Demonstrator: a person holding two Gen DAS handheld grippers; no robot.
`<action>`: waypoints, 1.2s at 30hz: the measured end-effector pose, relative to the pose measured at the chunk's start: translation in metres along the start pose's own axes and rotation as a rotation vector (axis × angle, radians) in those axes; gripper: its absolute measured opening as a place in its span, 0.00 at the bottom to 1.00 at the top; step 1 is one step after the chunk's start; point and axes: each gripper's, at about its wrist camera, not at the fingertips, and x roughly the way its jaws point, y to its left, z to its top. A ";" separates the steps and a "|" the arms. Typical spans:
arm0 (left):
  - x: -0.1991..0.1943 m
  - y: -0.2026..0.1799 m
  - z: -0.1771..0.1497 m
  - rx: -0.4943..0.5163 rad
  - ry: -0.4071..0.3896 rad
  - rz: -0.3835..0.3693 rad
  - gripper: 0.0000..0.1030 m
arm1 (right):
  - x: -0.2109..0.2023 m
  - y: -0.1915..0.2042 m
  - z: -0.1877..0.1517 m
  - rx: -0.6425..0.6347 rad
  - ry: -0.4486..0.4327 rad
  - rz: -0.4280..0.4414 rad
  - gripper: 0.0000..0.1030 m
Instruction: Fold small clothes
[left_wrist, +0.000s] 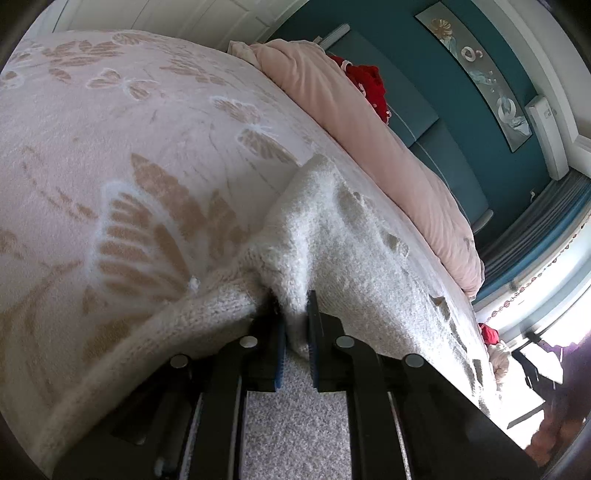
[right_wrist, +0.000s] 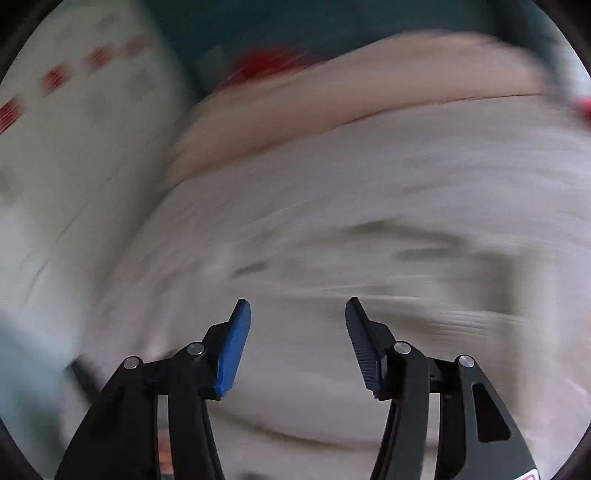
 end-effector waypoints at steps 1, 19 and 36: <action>0.000 0.001 0.000 0.000 0.000 -0.002 0.10 | 0.030 0.026 0.007 -0.063 0.052 0.041 0.53; -0.001 0.004 -0.004 0.013 -0.016 -0.022 0.10 | 0.225 0.119 0.064 -0.302 0.227 -0.050 0.04; -0.034 -0.004 0.018 0.006 0.149 0.018 0.32 | -0.120 -0.152 -0.112 0.292 -0.030 -0.430 0.32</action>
